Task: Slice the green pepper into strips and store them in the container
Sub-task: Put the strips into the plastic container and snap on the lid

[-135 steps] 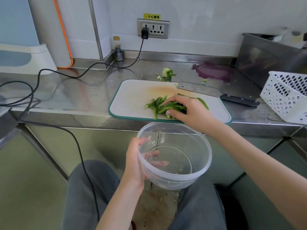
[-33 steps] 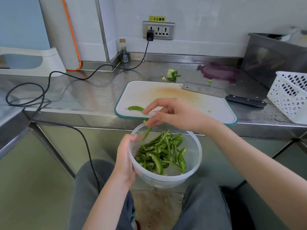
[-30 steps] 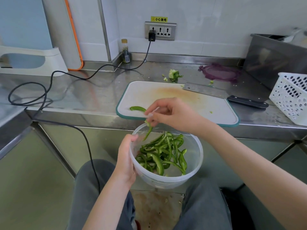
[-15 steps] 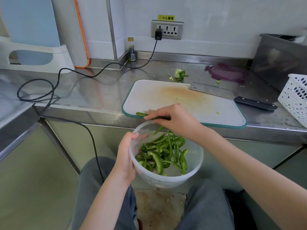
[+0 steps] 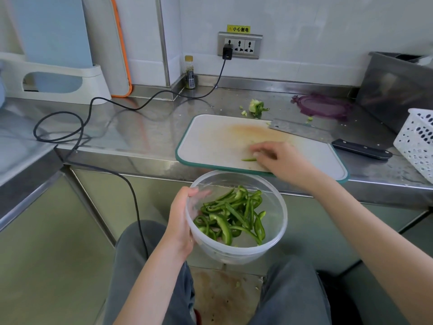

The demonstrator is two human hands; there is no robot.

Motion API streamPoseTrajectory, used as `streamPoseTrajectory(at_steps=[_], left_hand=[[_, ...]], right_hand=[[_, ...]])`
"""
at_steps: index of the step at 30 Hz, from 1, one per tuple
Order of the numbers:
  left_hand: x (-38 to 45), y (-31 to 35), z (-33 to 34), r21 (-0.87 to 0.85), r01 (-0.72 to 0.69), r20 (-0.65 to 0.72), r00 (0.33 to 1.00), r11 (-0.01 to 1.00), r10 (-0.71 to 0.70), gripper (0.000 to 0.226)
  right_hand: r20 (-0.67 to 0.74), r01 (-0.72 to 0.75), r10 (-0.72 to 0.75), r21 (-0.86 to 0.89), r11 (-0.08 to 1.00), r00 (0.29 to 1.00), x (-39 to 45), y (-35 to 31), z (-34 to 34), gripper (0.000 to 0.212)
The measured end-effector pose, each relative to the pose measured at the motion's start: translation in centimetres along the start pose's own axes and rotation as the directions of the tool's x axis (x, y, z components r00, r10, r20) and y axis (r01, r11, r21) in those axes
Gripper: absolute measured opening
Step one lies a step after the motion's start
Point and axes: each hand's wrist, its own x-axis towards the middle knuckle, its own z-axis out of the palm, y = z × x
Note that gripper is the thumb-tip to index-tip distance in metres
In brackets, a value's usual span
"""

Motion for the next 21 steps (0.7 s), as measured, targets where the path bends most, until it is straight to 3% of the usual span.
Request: streamPoseTrajectory(at_steps=[2, 6, 11, 17, 21], left_hand=[[0.0, -0.2, 0.1, 0.004, 0.015, 0.001, 1.0, 1.0, -0.015, 0.06], [-0.3, -0.5, 0.5, 0.02, 0.023, 0.02, 1.0, 1.0, -0.023, 0.056], [-0.3, -0.6, 0.6, 0.011, 0.023, 0.002, 1.0, 1.0, -0.023, 0.059], [-0.4, -0.8, 0.8, -0.015, 0.03, 0.02, 0.999, 0.999, -0.03, 0.048], [-0.5, -0.8, 0.9, -0.008, 0.035, 0.018, 0.999, 0.999, -0.035, 0.045]], right_hand=[[0.032, 0.023, -0.022, -0.055, 0.998, 0.999, -0.6, 0.0, 0.2, 0.031], [-0.096, 0.068, -0.07, -0.025, 0.997, 0.993, -1.8, -0.7, 0.7, 0.025], [-0.103, 0.088, -0.091, -0.032, 0.996, 0.991, -3.2, -1.1, 1.1, 0.033], [-0.246, 0.138, -0.169, -0.138, 0.981, 0.954, -4.0, -1.8, 2.3, 0.016], [-0.278, 0.138, -0.134, -0.006, 0.99, 0.951, -3.9, -1.6, 2.0, 0.01]])
